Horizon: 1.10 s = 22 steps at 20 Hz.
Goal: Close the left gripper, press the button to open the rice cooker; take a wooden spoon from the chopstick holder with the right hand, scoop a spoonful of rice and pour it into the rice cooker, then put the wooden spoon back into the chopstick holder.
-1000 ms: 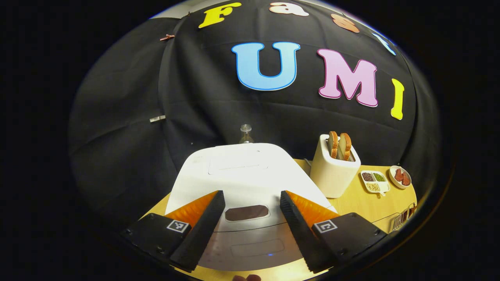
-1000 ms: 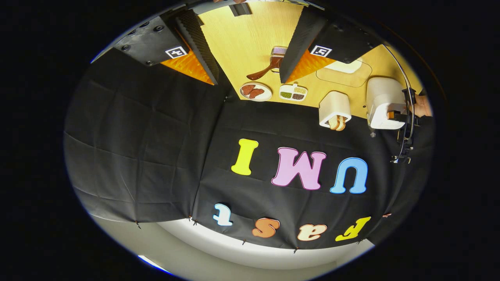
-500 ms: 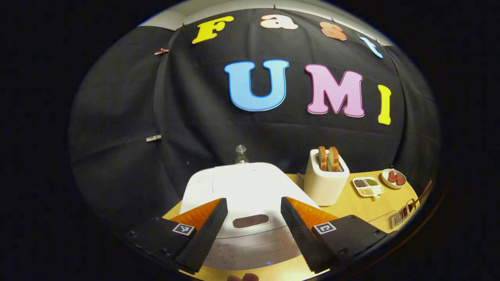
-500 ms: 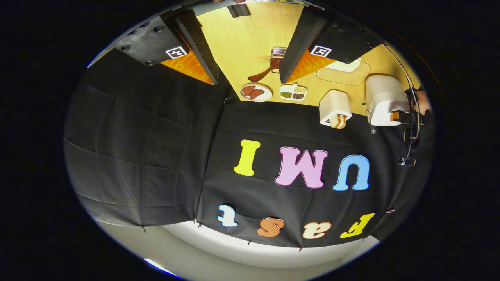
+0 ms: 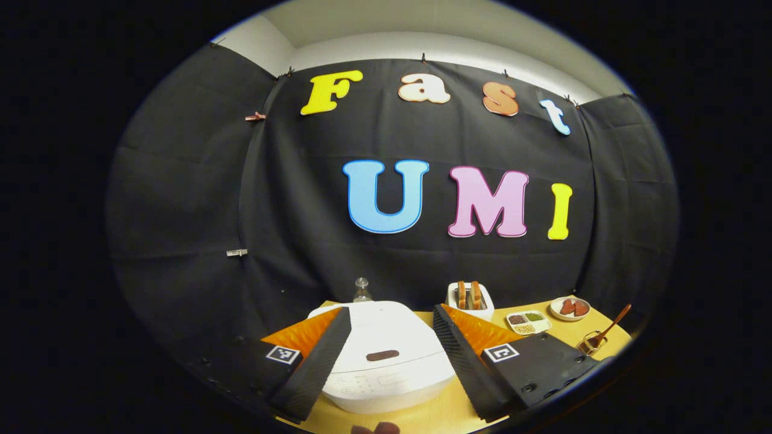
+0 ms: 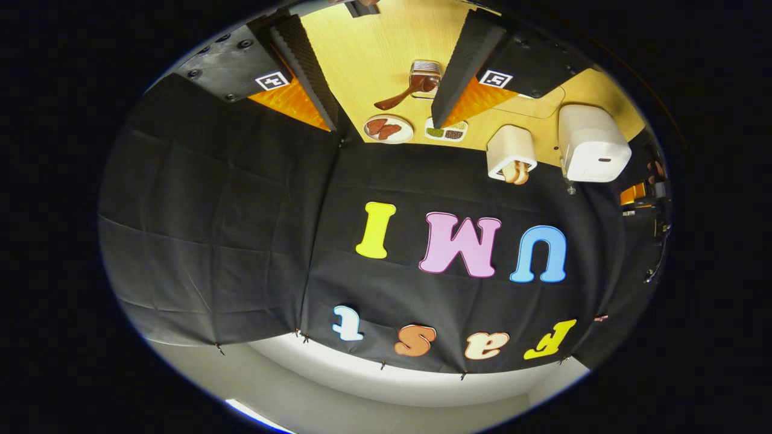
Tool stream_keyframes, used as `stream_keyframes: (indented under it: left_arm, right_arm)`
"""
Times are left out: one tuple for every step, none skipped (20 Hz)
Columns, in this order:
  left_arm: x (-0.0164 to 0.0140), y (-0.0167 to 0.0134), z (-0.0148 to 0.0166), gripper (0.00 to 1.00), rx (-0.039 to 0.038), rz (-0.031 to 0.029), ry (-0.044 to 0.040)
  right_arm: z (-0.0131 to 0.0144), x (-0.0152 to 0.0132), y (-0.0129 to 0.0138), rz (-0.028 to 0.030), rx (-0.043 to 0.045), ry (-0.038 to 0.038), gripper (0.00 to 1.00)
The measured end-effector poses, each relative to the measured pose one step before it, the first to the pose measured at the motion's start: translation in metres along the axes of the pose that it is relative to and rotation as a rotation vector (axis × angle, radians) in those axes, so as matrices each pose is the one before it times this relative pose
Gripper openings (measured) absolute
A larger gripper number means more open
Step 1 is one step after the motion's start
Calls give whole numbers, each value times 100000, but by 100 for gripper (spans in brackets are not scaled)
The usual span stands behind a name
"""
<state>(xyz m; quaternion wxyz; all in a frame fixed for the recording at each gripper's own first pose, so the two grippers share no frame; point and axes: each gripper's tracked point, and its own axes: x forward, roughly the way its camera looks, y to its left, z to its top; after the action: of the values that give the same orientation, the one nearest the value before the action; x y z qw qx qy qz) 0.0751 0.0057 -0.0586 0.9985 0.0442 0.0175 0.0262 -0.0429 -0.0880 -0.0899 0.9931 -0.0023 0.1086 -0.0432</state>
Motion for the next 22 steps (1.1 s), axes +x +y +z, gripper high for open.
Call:
stream_keyframes:
  left_arm:
    - [-1039,-207,979,95,-301,-1331,-1846]
    - [-1051,-140,1002,95,-228,-920,-1632]
    - [-1050,-197,847,95,-277,-1180,-1563]
    - [-1021,-153,808,95,-163,-951,-1350]
    - [-1058,-86,654,96,230,-776,-1218]
    - [-1028,70,659,96,406,-232,-830]
    - [-897,109,465,96,-323,-131,-870]
    - [-932,-8,544,96,-929,-134,-937]
    - [-778,11,362,95,-1464,-249,-594]
    - [-695,-132,321,95,-998,-631,-367]
    - [-682,22,235,96,-1,-68,-282]
    - [-628,49,334,96,677,-314,-336]
    - [-550,-61,136,95,543,-535,-48]
    - [-530,20,253,95,-349,-512,-163]
    - [-555,-92,128,95,-1151,-789,-57]
    - [-515,76,63,95,-1334,-306,26]
    - [-482,198,38,95,-1114,-40,-107]
    - [-432,233,70,95,-424,229,-276]
    - [-278,359,17,95,370,615,-300]
    - [-227,353,-80,95,679,749,34]
    - [-172,212,-290,95,513,504,309]
    - [-168,179,-60,95,391,530,98]
  right_arm:
    - [254,59,214,338,92,-690,98]
    - [251,79,292,520,212,-619,98]
    - [291,15,279,467,360,-569,98]
    - [344,6,425,803,344,-619,98]
    - [322,34,363,438,-106,-746,98]
    - [319,-101,229,677,-371,-616,98]
    - [262,-73,382,643,-587,-538,98]
    - [258,-31,225,501,-634,-674,98]
    - [314,-127,276,395,-471,-718,98]
    - [265,-1,241,451,-236,-710,98]
    - [265,-133,292,712,-16,-564,98]
    - [239,-51,367,488,26,-379,98]
    - [158,-89,156,345,-62,-451,98]
    - [226,-103,190,147,-148,-374,98]
    - [180,-124,133,76,-123,-446,98]
    - [56,-45,160,178,-40,-329,98]
    - [123,-88,180,240,-129,-348,98]
    - [46,-131,115,116,-163,-27,98]
    - [44,-47,123,283,84,-24,98]
    - [120,-14,99,57,95,121,98]
    - [-48,-44,42,129,176,166,98]
    - [-130,-57,24,-7,298,159,98]
